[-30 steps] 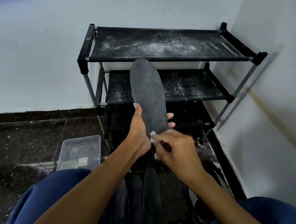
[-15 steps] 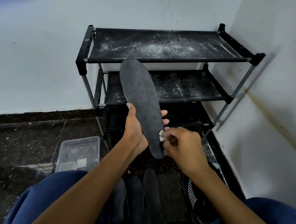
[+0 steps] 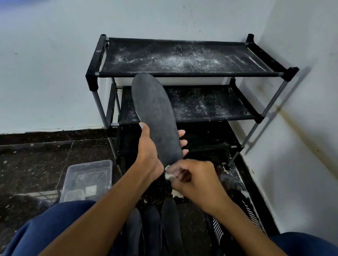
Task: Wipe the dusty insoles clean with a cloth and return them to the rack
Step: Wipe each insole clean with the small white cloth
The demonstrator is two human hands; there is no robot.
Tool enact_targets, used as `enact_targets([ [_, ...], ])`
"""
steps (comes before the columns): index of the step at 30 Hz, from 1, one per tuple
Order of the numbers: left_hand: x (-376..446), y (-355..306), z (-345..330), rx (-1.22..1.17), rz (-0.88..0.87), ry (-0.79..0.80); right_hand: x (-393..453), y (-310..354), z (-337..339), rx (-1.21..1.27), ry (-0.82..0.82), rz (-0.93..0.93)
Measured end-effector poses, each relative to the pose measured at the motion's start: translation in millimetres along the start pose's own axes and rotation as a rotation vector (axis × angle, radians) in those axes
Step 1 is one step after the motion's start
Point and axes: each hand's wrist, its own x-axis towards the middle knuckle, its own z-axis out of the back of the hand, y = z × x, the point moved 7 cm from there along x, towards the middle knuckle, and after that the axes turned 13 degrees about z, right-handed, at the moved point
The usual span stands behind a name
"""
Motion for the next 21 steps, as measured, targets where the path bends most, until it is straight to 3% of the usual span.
enact_targets([
  [5,-1.0,-2.7,0.2,-0.025,-0.013,0.01,2.3,-21.1,21.9,-0.143,-0.148,-0.117],
  [10,-1.7,-1.9,1.4,-0.006,-0.007,-0.007,-0.6,-2.6,-3.1,0.062,0.096,-0.069],
  [15,-1.0,-4.2,1.1,-0.023,-0.027,0.003,1.2,-23.8,22.2,-0.112,-0.137,-0.183],
  [19,1.2,-0.5,2.3,-0.011,-0.008,-0.002,-1.5,0.8,-4.6,0.053,0.071,-0.076],
  [21,2.4,0.9,2.1,-0.012,0.001,0.001,-0.9,-1.9,-1.1,0.05,0.024,-0.083],
])
